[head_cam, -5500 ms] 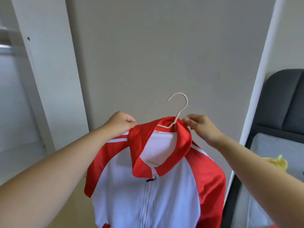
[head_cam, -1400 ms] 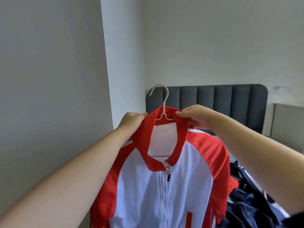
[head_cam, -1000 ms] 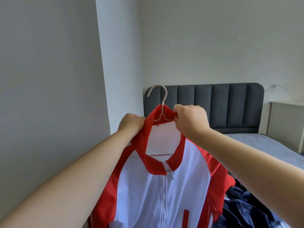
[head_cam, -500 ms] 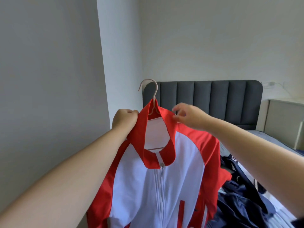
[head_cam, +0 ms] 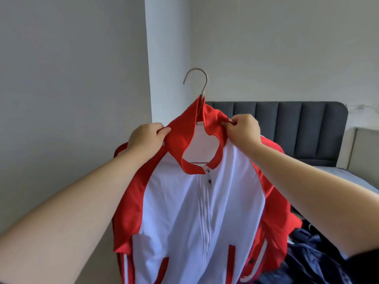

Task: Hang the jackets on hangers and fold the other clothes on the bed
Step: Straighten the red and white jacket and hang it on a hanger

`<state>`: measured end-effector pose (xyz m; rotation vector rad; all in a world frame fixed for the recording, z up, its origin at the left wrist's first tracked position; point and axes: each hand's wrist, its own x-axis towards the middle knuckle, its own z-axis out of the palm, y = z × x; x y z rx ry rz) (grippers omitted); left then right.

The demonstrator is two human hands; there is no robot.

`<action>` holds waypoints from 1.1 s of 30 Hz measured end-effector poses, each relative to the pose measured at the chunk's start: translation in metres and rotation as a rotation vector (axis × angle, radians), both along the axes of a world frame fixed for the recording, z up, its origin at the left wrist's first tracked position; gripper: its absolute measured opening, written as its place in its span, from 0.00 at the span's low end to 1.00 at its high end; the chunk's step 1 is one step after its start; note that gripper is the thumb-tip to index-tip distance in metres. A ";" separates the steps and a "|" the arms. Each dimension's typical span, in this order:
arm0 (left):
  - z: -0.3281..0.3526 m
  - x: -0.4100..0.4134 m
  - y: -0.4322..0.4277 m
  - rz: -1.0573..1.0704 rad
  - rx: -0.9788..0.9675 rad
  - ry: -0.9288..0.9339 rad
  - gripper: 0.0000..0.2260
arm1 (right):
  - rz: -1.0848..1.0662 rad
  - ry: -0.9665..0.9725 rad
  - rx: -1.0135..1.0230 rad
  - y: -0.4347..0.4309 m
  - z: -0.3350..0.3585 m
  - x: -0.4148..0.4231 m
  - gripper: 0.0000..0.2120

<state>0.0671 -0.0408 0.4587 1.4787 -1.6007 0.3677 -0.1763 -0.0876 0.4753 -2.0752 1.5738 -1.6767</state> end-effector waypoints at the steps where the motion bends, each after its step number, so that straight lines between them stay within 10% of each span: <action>1: 0.002 0.007 0.006 0.031 -0.027 0.001 0.19 | 0.010 -0.017 -0.017 0.003 0.003 0.009 0.24; 10: -0.027 0.159 0.057 0.331 -0.298 0.068 0.16 | 0.219 -0.049 -0.163 0.025 0.004 0.188 0.27; 23: -0.144 0.476 0.064 0.520 -0.054 0.208 0.15 | 0.419 0.089 -0.058 -0.030 -0.090 0.541 0.19; 33: 0.008 0.570 0.076 0.691 0.275 0.011 0.12 | 0.659 0.272 0.366 -0.034 0.024 0.630 0.27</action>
